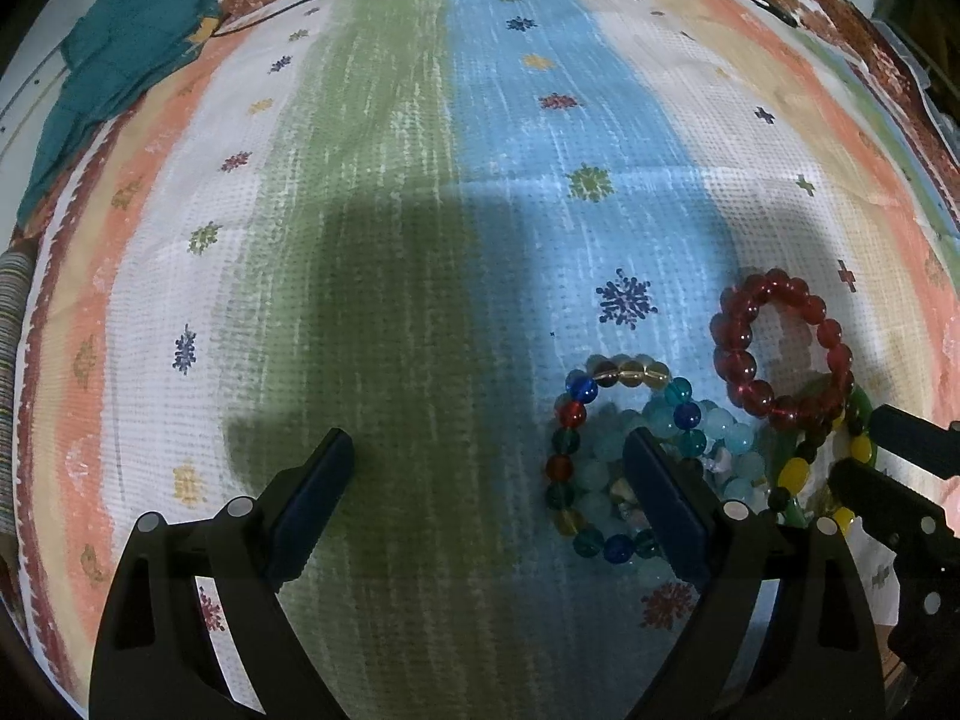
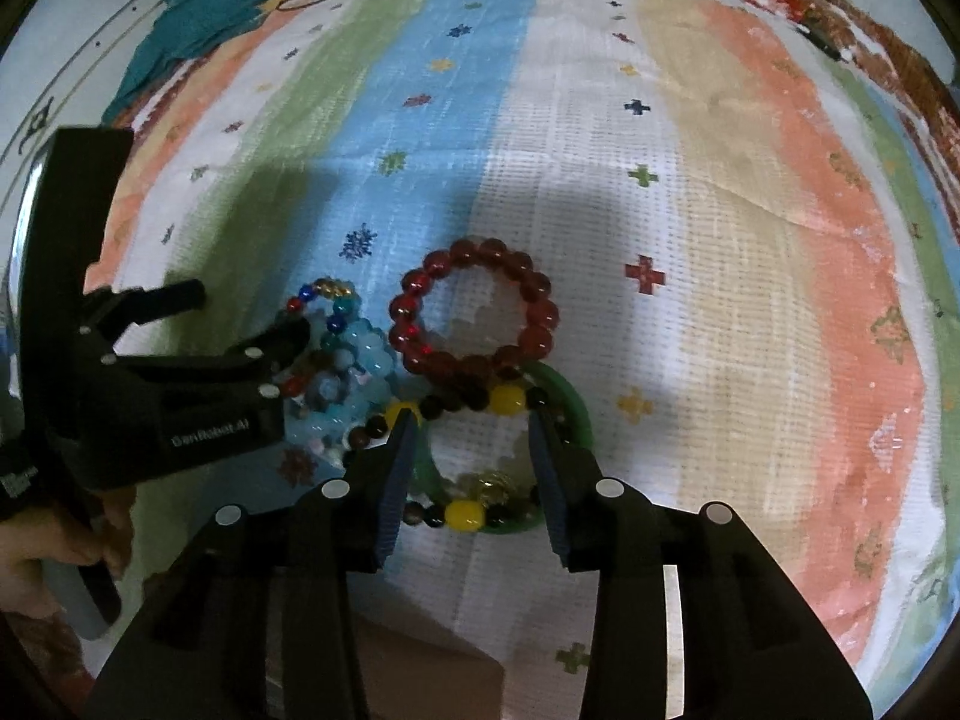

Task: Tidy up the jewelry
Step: 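Close the right tool on the yellow-and-black bead bracelet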

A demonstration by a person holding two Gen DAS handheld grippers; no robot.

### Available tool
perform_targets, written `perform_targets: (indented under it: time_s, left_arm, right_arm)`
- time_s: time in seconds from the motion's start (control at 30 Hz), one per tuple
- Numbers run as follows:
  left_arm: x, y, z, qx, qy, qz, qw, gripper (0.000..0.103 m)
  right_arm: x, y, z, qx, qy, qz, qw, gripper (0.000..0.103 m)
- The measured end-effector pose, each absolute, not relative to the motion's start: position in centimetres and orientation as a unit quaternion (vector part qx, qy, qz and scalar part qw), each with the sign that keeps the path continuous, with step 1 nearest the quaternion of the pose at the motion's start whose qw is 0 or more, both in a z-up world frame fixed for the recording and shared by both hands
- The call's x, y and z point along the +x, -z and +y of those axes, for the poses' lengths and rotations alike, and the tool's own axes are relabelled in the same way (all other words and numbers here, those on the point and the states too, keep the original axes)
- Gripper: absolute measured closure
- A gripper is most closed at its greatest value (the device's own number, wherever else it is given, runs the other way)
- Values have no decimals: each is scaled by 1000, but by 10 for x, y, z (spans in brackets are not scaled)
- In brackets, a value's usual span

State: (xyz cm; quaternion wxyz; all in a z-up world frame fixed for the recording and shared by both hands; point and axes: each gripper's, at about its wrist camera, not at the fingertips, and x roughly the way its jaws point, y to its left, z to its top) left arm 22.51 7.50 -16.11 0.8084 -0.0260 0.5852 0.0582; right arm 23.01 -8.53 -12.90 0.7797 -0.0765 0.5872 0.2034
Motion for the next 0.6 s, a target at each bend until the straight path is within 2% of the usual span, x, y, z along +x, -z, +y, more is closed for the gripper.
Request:
perform_targets:
  time_s: [0.6]
  left_arm:
    - [226,163,76,-26,-55,584,810,12]
  right_arm:
    - [246,145,-75,-20,-218,624,750,64]
